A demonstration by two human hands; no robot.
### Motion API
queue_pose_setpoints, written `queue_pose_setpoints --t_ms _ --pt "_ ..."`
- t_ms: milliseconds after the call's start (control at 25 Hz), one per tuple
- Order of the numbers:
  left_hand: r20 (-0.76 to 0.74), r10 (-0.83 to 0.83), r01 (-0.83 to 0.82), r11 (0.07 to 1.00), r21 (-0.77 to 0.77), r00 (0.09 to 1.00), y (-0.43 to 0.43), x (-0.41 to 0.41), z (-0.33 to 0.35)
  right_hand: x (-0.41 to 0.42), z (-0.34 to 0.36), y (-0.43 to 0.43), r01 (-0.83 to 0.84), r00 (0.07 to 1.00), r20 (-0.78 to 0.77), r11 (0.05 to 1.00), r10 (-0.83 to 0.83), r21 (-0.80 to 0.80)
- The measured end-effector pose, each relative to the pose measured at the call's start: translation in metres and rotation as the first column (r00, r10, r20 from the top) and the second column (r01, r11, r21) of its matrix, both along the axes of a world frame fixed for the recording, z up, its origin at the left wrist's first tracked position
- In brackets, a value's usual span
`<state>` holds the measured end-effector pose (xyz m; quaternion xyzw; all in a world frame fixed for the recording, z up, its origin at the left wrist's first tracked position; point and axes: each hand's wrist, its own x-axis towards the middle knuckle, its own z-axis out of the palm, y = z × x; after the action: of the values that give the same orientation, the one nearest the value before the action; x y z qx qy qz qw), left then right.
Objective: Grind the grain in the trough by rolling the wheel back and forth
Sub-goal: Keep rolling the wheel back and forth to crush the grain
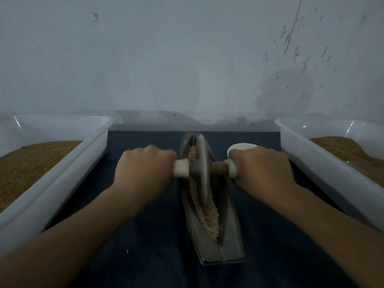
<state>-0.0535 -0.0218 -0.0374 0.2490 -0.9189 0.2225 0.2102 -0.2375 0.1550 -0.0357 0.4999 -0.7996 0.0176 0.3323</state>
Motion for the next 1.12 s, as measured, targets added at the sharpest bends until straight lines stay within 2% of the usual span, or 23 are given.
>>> queue_pose_setpoints --t_ms 120,200,280,360,440,560,680,760,840,960,1000,1120 --pt "0.038 0.07 -0.072 0.996 0.06 0.997 -0.017 -0.037 0.021 -0.015 0.013 -0.039 0.076 0.965 0.246 0.995 -0.089 0.061" --pt "0.057 0.064 -0.068 0.995 0.074 0.996 -0.015 -0.039 0.028 -0.015 0.014 -0.037 0.081 0.948 0.301 0.994 -0.101 0.076" --pt "0.017 0.032 -0.033 0.999 0.032 0.999 -0.002 -0.016 0.017 -0.006 0.008 -0.013 0.033 0.975 0.218 0.997 -0.047 0.067" --pt "-0.03 -0.065 0.064 0.998 -0.018 0.997 0.015 0.017 0.002 0.008 -0.001 0.017 -0.062 0.998 0.026 0.998 0.062 0.017" --pt "-0.082 -0.134 0.131 0.991 -0.038 0.988 0.018 0.032 -0.005 0.012 -0.002 0.034 -0.134 0.989 -0.069 0.99 0.131 -0.046" --pt "-0.031 -0.025 0.025 1.0 0.014 0.999 0.01 0.013 -0.004 0.007 0.0 0.011 -0.041 0.999 -0.022 0.999 0.041 0.027" --pt "-0.052 0.075 -0.071 0.994 0.087 0.996 -0.012 -0.028 0.008 -0.007 0.015 -0.037 0.07 0.985 0.156 0.996 -0.077 0.049" --pt "-0.033 0.086 -0.081 0.99 0.115 0.996 -0.015 -0.036 0.015 -0.013 0.017 -0.046 0.101 0.966 0.231 0.992 -0.116 0.076" --pt "-0.053 0.042 -0.039 0.998 0.057 0.998 -0.007 -0.019 0.009 -0.008 0.013 -0.026 0.058 0.979 0.191 0.996 -0.068 0.061" --pt "-0.093 -0.107 0.103 0.993 -0.05 0.99 0.014 0.021 -0.004 0.01 -0.002 0.019 -0.096 0.995 -0.038 0.995 0.096 -0.015" --pt "-0.102 -0.137 0.132 0.989 -0.059 0.985 0.015 0.027 -0.005 0.01 -0.004 0.028 -0.124 0.99 -0.072 0.992 0.122 -0.037" --pt "-0.017 -0.042 0.041 0.999 -0.024 0.999 0.011 0.012 -0.001 0.007 -0.002 0.013 -0.038 0.999 0.005 0.999 0.038 -0.004"
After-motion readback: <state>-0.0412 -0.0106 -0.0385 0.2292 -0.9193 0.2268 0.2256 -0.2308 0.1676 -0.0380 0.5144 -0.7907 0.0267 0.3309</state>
